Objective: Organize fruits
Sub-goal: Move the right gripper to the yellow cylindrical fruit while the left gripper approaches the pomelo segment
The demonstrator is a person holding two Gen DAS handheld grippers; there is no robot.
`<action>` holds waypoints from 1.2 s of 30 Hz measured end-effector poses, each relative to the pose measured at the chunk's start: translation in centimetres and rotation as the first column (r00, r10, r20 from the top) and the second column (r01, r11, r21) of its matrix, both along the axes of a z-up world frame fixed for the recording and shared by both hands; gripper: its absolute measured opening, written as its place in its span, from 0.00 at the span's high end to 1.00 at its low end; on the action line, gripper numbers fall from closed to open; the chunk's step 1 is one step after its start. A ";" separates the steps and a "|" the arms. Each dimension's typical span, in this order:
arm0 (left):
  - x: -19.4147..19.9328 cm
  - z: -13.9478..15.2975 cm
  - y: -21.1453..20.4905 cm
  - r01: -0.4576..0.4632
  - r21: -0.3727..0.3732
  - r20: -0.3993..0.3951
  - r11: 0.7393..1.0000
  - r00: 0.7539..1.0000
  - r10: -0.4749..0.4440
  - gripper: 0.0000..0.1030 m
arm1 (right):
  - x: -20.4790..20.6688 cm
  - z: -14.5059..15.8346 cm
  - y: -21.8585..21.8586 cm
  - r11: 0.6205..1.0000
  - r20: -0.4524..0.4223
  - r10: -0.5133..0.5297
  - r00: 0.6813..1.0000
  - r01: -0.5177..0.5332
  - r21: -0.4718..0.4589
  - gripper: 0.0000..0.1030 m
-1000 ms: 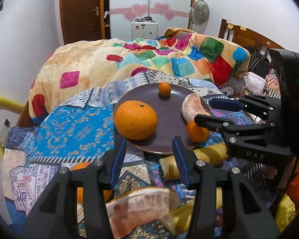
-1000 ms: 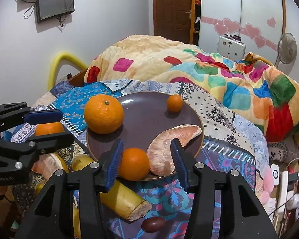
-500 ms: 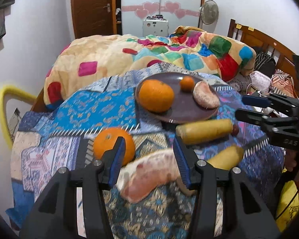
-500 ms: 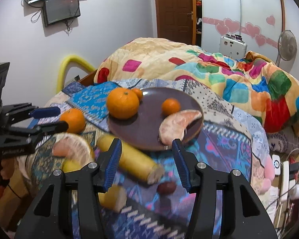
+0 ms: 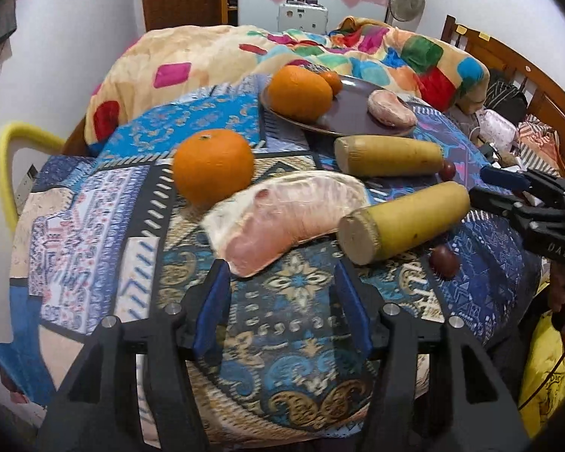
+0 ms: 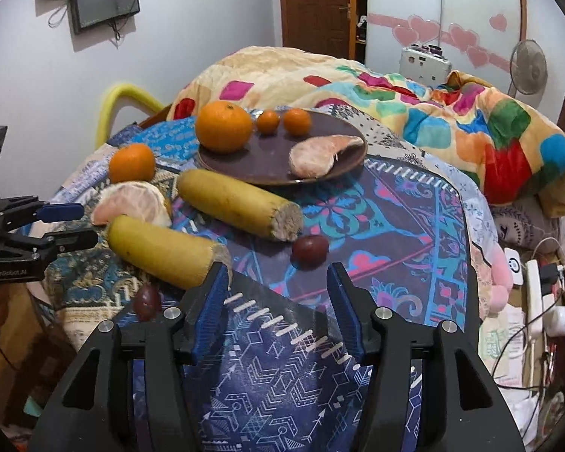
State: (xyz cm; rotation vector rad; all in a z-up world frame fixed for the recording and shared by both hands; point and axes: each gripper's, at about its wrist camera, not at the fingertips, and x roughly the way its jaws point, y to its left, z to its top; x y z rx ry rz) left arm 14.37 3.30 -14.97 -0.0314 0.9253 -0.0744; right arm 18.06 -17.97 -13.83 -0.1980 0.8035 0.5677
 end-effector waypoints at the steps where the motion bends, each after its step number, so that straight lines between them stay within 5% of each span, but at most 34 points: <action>1: 0.2 0.1 -0.3 0.007 0.000 0.001 1.000 1.000 -0.007 0.44 | 0.0 -0.2 0.1 1.000 -0.005 0.002 1.000 -0.002 -0.001 0.51; 20: 5.0 0.6 -5.6 0.059 0.052 0.029 0.997 0.998 -0.060 0.44 | -2.4 -0.6 -3.3 1.000 -0.025 0.006 1.000 -0.006 0.007 0.51; 24: 4.7 1.3 -4.6 0.051 -0.027 0.038 0.998 0.998 -0.050 0.44 | -2.6 0.1 -3.9 1.000 -0.022 0.000 1.000 0.000 0.024 0.50; 36: 1.0 0.3 2.2 -0.030 0.058 0.005 0.998 1.000 0.030 0.44 | -1.9 0.3 0.5 0.994 0.005 0.102 0.995 -0.102 0.030 0.51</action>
